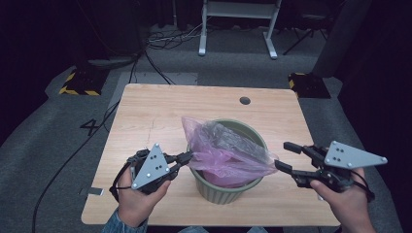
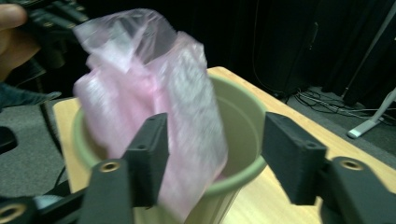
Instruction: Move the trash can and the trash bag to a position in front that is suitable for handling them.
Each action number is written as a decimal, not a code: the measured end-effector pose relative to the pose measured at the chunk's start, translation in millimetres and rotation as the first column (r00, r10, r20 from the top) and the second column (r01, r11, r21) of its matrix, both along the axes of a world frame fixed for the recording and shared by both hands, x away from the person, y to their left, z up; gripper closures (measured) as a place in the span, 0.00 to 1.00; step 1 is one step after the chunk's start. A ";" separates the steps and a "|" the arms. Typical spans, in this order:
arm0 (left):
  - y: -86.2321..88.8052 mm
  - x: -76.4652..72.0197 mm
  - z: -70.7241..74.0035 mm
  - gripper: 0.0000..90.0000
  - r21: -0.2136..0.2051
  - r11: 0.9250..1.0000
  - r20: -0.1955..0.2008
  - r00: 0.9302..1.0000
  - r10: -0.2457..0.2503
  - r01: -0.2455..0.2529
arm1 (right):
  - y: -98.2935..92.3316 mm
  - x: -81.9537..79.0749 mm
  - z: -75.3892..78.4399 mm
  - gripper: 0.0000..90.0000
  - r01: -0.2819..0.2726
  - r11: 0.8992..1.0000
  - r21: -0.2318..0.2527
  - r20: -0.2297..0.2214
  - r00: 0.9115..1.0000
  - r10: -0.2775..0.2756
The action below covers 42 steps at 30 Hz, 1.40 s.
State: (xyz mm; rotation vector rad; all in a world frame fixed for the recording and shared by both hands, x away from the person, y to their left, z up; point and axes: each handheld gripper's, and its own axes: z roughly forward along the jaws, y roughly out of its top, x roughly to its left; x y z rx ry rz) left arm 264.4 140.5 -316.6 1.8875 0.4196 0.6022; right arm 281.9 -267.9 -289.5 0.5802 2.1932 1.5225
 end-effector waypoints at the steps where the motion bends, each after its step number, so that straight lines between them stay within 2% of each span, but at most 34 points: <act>1: -0.6 0.3 0.0 1.00 0.000 1.000 0.000 1.000 -0.002 0.002 | 4.0 5.1 0.9 0.42 -0.002 1.000 -0.004 -0.006 1.000 0.002; 6: -1.3 2.1 -0.2 1.00 -0.001 1.000 -0.002 1.000 -0.003 0.003 | 27.4 26.4 -2.3 0.37 -0.024 0.999 -0.044 -0.024 0.999 0.023; 11: -1.9 3.2 -0.2 1.00 0.001 1.000 -0.002 1.000 -0.001 0.001 | 50.9 38.3 -5.3 0.31 -0.068 0.995 -0.069 -0.048 0.997 0.065; 14: -2.2 4.0 -0.8 1.00 -0.002 1.000 -0.007 1.000 0.003 -0.003 | 65.3 42.2 -7.2 0.31 -0.101 0.991 -0.091 -0.060 0.994 0.095; 15: -2.4 4.1 -1.1 1.00 -0.003 1.000 -0.008 1.000 0.003 -0.003 | 69.6 43.7 -8.1 0.34 -0.111 0.989 -0.101 -0.064 0.992 0.104; 16: -2.5 4.0 -1.4 1.00 -0.002 1.000 -0.009 1.000 0.004 -0.004 | 73.3 45.5 -9.2 0.43 -0.124 0.986 -0.115 -0.071 0.991 0.116; 17: -2.5 4.0 -1.4 1.00 -0.002 1.000 -0.009 1.000 0.004 -0.004 | 76.1 47.5 -10.1 0.61 -0.149 0.979 -0.137 -0.080 0.987 0.139; 18: -1.5 3.6 -2.1 1.00 -0.001 1.000 -0.010 1.000 0.008 -0.008 | 78.0 49.2 -11.0 0.75 -0.178 0.971 -0.161 -0.090 0.982 0.165; 20: 1.8 3.1 -3.0 1.00 0.003 1.000 -0.012 1.000 0.019 -0.019 | 79.3 51.8 -12.8 0.95 -0.189 0.964 -0.187 -0.100 0.980 0.172; 21: 4.1 3.1 -3.7 1.00 0.000 1.000 -0.015 1.000 0.026 -0.026 | 78.3 52.5 -13.4 1.00 -0.187 0.964 -0.188 -0.104 0.980 0.169; 25: 14.7 3.3 -6.7 1.00 -0.006 0.999 -0.025 0.998 0.053 -0.053 | 65.7 53.0 -12.8 1.00 -0.131 0.974 -0.185 -0.087 0.989 0.117; 29: 20.9 3.8 -9.1 1.00 -0.008 0.998 -0.032 0.997 0.068 -0.068 | 47.6 52.9 -12.4 1.00 -0.076 0.981 -0.177 -0.079 0.995 0.062; 38: 44.1 4.5 -16.0 1.00 -0.011 0.992 -0.058 0.990 0.128 -0.129 | 8.1 49.2 -19.9 1.00 0.015 0.988 -0.156 -0.082 0.996 -0.028; 40: 48.0 5.3 -19.0 1.00 -0.028 0.993 -0.078 0.990 0.113 -0.116 | 0.2 47.4 -21.5 1.00 0.028 0.989 -0.145 -0.087 0.995 -0.041; 42: 48.0 5.4 -22.0 1.00 -0.023 0.993 -0.085 0.990 0.111 -0.113 | -3.7 45.0 -23.7 1.00 0.025 0.990 -0.135 -0.094 0.995 -0.038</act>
